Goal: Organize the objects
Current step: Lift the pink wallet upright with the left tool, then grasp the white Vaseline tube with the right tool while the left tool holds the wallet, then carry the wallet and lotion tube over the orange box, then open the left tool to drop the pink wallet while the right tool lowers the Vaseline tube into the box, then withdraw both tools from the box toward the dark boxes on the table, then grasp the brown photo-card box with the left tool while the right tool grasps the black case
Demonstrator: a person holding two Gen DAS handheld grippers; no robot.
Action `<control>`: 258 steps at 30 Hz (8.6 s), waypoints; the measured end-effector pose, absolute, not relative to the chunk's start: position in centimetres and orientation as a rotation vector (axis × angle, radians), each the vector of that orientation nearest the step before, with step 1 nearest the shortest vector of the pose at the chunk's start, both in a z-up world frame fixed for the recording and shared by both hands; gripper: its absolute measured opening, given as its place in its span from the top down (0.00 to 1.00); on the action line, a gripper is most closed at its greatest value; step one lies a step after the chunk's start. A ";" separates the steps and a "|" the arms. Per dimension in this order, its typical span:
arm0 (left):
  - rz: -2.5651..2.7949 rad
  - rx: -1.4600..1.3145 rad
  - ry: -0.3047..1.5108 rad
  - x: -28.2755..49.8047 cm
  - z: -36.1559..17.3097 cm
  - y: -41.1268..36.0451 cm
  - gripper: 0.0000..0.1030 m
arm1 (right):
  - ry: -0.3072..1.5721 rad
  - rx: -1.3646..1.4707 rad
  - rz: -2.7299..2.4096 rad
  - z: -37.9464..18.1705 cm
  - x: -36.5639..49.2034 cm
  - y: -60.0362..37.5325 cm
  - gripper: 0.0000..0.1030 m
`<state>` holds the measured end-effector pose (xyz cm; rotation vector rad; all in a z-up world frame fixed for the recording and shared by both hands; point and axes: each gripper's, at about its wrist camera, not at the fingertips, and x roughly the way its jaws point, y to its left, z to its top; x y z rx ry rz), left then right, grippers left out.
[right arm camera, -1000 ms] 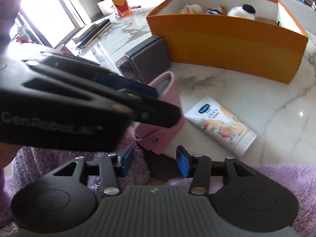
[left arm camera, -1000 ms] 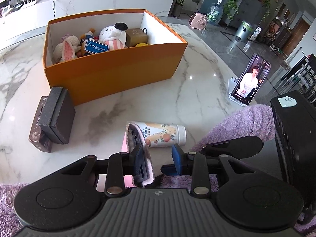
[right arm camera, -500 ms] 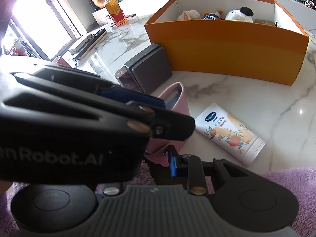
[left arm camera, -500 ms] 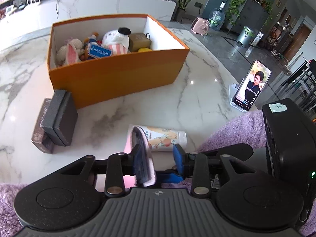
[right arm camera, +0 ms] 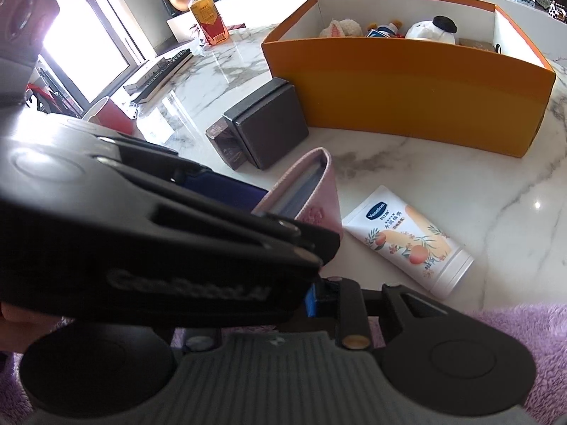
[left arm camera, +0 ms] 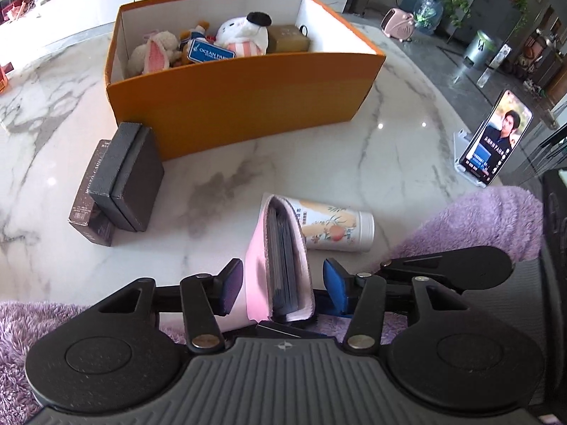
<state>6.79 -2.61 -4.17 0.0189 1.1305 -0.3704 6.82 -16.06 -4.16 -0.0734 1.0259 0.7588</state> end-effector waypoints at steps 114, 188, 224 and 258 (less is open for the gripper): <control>-0.376 -0.542 1.197 31.6 -8.3 -8.3 0.81 | 0.773 -0.068 0.386 6.3 30.9 -25.9 0.81; -0.313 -0.262 1.057 30.6 -2.9 -0.2 0.55 | 0.983 -0.245 0.382 -1.7 37.3 -16.0 0.80; -0.199 -0.015 0.769 12.6 4.9 2.3 0.54 | 0.678 -0.140 0.431 8.9 15.8 -18.4 0.37; 0.004 -0.037 0.987 10.3 -3.9 11.5 0.48 | 1.022 0.098 0.582 -1.2 16.6 -5.6 0.25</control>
